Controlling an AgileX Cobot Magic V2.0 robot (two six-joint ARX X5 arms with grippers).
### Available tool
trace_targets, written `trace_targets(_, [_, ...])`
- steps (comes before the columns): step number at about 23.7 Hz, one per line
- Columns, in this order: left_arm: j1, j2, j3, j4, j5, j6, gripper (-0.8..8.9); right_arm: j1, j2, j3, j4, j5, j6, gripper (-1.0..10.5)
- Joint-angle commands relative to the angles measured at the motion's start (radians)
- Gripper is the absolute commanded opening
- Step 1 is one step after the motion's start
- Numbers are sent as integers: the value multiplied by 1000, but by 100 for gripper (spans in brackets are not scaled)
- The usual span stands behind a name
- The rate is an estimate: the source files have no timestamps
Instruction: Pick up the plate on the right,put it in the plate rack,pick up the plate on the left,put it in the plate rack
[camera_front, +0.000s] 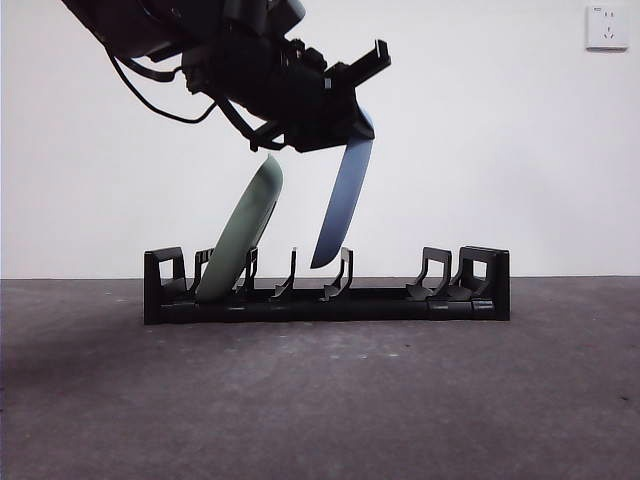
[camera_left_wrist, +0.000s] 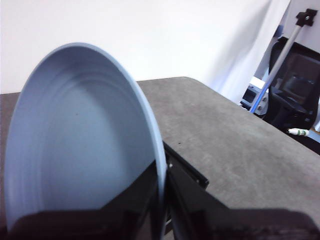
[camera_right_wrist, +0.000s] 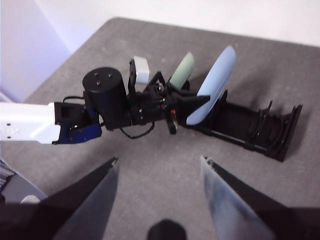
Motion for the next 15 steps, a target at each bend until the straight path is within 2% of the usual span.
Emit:
trace_targets(1, [7, 18, -6, 15, -7, -5, -8, 1, -3, -26, -23, -11, -11, 280])
trace_targets(10, [30, 62, -6, -24, -36, -3, -9, 1, -3, -44, -23, -18, -18, 280])
trace_targets(15, [21, 64, -6, -71, -53, 60, -9, 1, -2, -44, -23, -18, -27, 280])
